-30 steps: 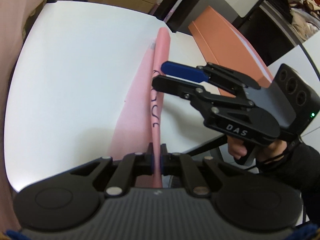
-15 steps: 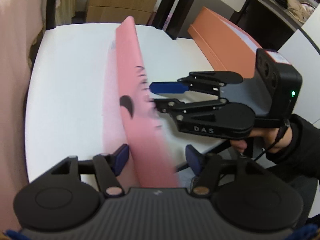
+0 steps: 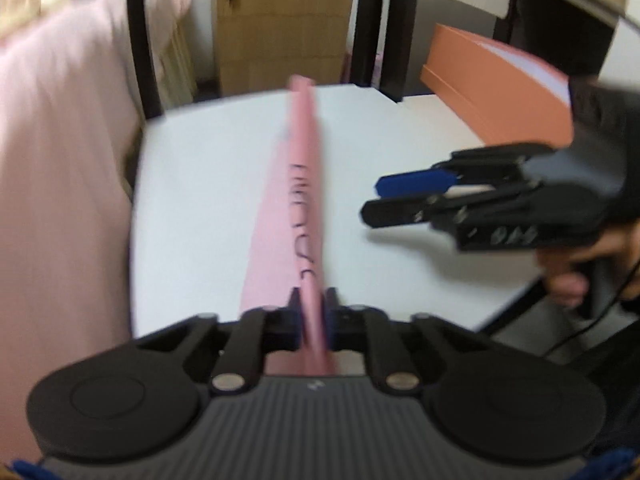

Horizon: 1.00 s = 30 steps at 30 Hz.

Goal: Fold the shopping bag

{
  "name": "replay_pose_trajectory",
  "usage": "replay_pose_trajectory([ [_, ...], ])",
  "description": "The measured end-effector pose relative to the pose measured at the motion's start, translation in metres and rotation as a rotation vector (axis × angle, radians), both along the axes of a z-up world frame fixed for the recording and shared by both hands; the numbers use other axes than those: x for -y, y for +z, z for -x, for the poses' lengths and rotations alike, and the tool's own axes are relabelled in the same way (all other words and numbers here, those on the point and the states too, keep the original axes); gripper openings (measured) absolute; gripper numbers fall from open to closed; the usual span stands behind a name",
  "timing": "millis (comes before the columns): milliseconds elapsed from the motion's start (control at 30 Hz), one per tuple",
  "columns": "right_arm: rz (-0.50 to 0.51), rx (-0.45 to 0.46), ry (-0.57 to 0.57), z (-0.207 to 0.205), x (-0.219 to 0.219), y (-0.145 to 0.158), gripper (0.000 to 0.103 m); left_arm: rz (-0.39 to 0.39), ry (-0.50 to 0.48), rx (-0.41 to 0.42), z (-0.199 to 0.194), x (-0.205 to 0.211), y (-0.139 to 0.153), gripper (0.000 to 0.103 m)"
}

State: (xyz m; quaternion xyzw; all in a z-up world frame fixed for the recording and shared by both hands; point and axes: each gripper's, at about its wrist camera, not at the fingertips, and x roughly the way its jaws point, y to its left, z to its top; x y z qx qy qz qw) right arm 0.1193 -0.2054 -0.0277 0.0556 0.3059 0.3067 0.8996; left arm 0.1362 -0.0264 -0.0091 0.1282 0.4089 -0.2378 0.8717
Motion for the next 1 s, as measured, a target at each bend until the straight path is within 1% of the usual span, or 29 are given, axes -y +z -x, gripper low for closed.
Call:
replay_pose_trajectory([
  [33,-0.020,0.005,-0.007,0.001,0.003,0.003,0.037,-0.074,-0.017,0.067,0.007,0.009,0.000,0.008],
  [67,-0.021,0.022,-0.014,0.004,0.005,0.006,0.037,-0.164,-0.041,0.145,0.017,0.019,-0.001,0.007],
  [133,-0.008,0.059,-0.029,0.009,0.009,0.011,0.037,-0.341,-0.117,0.275,0.036,0.042,-0.008,0.007],
  [167,-0.003,0.074,-0.038,0.012,0.013,0.013,0.037,-0.413,-0.167,0.312,0.045,0.053,-0.015,0.007],
  [233,0.015,0.093,-0.059,0.015,0.020,0.017,0.037,-0.525,-0.265,0.347,0.060,0.068,-0.030,0.007],
  [300,0.021,0.099,-0.081,0.017,0.028,0.019,0.037,-0.638,-0.341,0.393,0.074,0.080,-0.044,0.007],
  [333,0.019,0.102,-0.091,0.017,0.031,0.019,0.037,-0.671,-0.366,0.413,0.079,0.084,-0.048,0.006],
  [367,0.021,0.101,-0.090,0.017,0.032,0.019,0.038,-0.670,-0.375,0.412,0.080,0.085,-0.047,0.006],
  [467,0.041,0.091,-0.069,0.018,0.028,0.016,0.038,-0.595,-0.360,0.365,0.075,0.085,-0.039,0.006],
  [567,0.077,0.088,-0.013,0.018,0.011,0.012,0.038,-0.538,-0.356,0.328,0.072,0.078,-0.034,0.006],
  [667,0.123,0.080,0.035,0.016,-0.007,0.011,0.035,-0.443,-0.342,0.262,0.063,0.070,-0.026,0.006],
  [733,0.147,0.099,0.038,0.017,-0.014,0.012,0.035,-0.347,-0.322,0.198,0.055,0.060,-0.018,0.007],
  [767,0.133,0.131,0.044,0.020,-0.014,0.015,0.035,-0.290,-0.304,0.155,0.049,0.054,-0.014,0.007],
  [833,0.103,0.198,0.055,0.027,-0.012,0.022,0.035,-0.146,-0.254,0.045,0.034,0.040,-0.006,0.007],
  [867,0.088,0.217,0.058,0.029,-0.010,0.026,0.035,-0.072,-0.230,-0.011,0.026,0.033,-0.003,0.006],
  [933,0.072,0.235,0.065,0.033,-0.008,0.028,0.035,0.057,-0.187,-0.114,0.012,0.018,-0.002,0.006],
  [1000,0.084,0.229,0.082,0.034,-0.010,0.025,0.035,0.194,-0.140,-0.231,-0.002,0.002,-0.006,0.005],
])
